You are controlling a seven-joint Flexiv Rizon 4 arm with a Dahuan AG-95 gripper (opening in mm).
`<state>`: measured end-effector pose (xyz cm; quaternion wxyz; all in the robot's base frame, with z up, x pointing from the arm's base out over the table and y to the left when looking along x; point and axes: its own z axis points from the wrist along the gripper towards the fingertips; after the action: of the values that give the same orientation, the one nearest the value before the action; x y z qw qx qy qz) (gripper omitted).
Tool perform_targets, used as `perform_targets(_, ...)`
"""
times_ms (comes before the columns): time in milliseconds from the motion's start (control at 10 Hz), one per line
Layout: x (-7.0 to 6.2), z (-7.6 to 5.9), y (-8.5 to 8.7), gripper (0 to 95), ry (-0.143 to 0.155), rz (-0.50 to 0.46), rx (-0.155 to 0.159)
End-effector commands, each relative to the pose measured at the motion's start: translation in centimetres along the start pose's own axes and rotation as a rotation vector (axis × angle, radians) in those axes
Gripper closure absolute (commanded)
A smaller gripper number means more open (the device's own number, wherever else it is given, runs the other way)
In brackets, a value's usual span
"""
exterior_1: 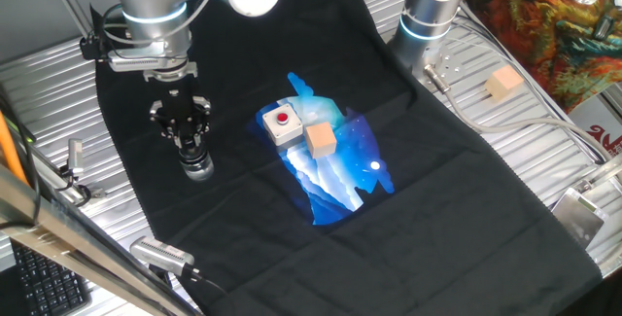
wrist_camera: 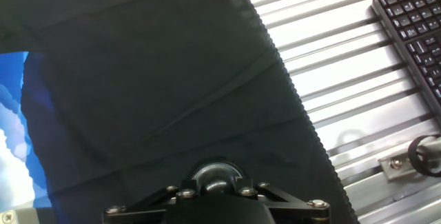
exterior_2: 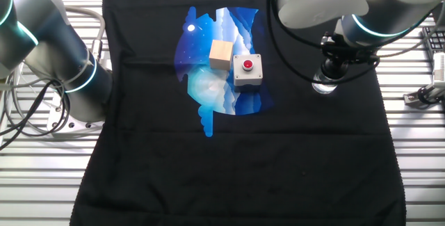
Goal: Screw the lid onto the jar
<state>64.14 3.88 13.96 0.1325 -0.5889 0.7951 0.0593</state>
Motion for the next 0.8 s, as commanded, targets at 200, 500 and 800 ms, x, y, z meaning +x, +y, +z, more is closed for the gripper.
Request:
perform_targets(200, -0.34, -0.06, -0.43, 38.0, 0.029, -0.023, 0.003)
perform_targets(500, -0.82, -0.21, -0.97, 38.0, 0.112, -0.026, -0.005)
perform_targets(800, -0.76, 0.05, -1.08, 38.0, 0.213, 0.012, -0.012)
